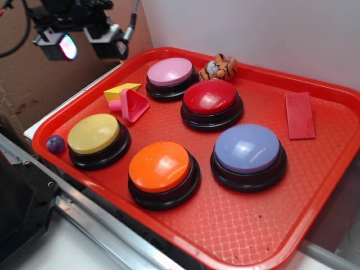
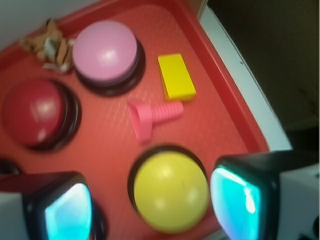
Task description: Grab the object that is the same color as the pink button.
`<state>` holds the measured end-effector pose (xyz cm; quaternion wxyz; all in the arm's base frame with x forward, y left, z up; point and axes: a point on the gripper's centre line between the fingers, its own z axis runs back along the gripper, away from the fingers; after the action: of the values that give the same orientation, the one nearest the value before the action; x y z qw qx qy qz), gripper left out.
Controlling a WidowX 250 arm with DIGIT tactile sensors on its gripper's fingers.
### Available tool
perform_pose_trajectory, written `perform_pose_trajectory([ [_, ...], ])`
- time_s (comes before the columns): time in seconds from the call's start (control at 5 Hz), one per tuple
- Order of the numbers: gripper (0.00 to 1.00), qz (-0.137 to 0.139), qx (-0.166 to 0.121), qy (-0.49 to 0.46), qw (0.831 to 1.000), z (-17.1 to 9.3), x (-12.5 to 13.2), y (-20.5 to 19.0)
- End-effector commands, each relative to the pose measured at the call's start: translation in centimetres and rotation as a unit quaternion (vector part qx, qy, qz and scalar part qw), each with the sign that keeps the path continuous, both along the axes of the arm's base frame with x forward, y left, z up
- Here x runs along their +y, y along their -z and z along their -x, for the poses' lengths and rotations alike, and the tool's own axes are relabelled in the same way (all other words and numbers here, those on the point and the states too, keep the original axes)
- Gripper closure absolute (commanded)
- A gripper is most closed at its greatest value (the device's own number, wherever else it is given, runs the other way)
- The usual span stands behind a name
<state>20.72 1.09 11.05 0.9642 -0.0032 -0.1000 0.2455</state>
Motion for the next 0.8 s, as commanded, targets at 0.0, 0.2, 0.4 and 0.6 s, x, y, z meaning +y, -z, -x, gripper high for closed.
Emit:
perform_pose_trajectory([
  [0.0,0.00,-0.011,-0.036,-0.011,0.999,-2.9,0.9,3.7],
  [0.2,0.00,-0.021,-0.032,-0.005,0.999,-3.5,0.7,5.4],
  [0.4,0.00,-0.041,-0.019,0.001,0.999,-4.1,0.5,6.8],
  [0.6,0.00,-0.050,-0.010,0.007,0.999,-4.5,0.2,7.6],
])
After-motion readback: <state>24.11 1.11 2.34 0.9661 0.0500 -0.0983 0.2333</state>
